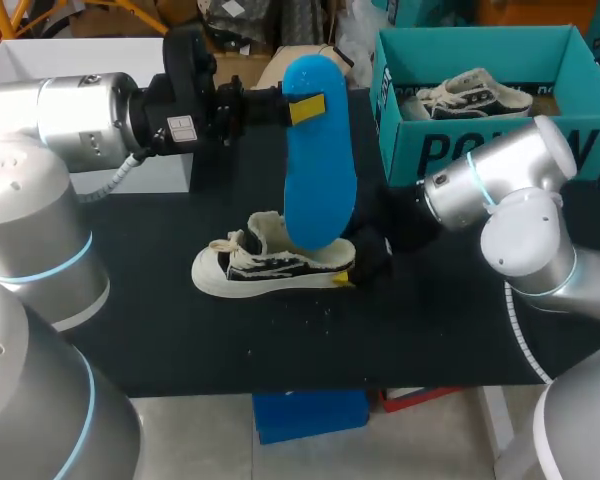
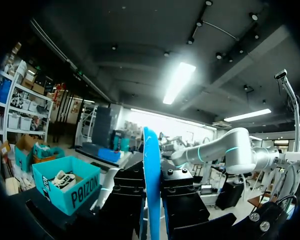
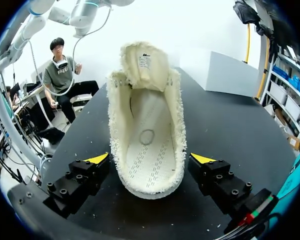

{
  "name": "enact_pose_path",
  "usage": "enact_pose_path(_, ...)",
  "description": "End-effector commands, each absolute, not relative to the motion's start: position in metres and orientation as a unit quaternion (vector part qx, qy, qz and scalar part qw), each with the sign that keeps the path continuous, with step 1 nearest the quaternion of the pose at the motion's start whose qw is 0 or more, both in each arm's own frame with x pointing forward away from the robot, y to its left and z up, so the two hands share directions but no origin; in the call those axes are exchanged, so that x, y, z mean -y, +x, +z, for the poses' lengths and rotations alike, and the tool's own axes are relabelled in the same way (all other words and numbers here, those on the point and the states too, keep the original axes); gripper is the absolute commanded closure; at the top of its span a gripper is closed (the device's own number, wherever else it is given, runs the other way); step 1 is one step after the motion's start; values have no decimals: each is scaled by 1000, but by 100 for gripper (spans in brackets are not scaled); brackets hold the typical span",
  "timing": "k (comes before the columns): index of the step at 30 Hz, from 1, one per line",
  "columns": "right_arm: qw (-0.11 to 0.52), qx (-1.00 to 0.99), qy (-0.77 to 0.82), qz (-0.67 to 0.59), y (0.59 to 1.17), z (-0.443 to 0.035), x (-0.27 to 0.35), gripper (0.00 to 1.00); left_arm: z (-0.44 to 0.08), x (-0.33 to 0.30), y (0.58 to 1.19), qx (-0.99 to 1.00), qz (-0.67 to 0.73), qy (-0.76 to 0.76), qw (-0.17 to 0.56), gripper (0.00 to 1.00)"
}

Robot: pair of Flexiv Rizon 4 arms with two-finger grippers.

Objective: Take the shoe out of the shoebox, open the shoe tongue, remove and reinsert the insole, then place the shoe into the shoebox

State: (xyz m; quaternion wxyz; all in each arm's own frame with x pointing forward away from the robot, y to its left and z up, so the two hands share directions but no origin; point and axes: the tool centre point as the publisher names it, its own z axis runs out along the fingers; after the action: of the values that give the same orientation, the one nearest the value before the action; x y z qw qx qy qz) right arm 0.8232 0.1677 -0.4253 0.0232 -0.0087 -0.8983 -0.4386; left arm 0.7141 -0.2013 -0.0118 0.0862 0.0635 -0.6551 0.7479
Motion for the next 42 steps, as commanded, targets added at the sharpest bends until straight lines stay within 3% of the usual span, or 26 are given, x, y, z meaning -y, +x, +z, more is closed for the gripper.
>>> enact_pose_path(1, 22, 892, -8, -451, 823, -433, -168, 0, -12, 202, 713, 657, 747, 65, 85, 100)
enact_pose_path(11, 11, 897, 2, -442, 829, -422, -155, 0, -12, 202, 713, 657, 747, 65, 85, 100)
enact_pose_path(21, -20, 970, 76, -230, 853, -372, -162, 0, -12, 202, 713, 657, 747, 65, 85, 100)
enact_pose_path(22, -23, 975, 80, -204, 854, -369, -163, 4, -12, 202, 713, 657, 747, 65, 85, 100)
enact_pose_path(24, -28, 982, 91, -162, 857, -365, -167, 25, -12, 202, 713, 657, 747, 65, 85, 100)
enact_pose_path(29, -46, 990, 116, -63, 860, -357, -180, 35, -12, 202, 713, 657, 747, 65, 85, 100)
enact_pose_path(30, -49, 990, 119, -50, 860, -355, -183, 51, -12, 202, 713, 657, 747, 65, 85, 100)
enact_pose_path(31, -50, 991, 122, -37, 859, -354, -186, 53, -12, 202, 713, 657, 747, 65, 85, 100)
enact_pose_path(42, -58, 985, 159, 37, 847, -349, -213, 36, -12, 202, 713, 657, 747, 65, 85, 100)
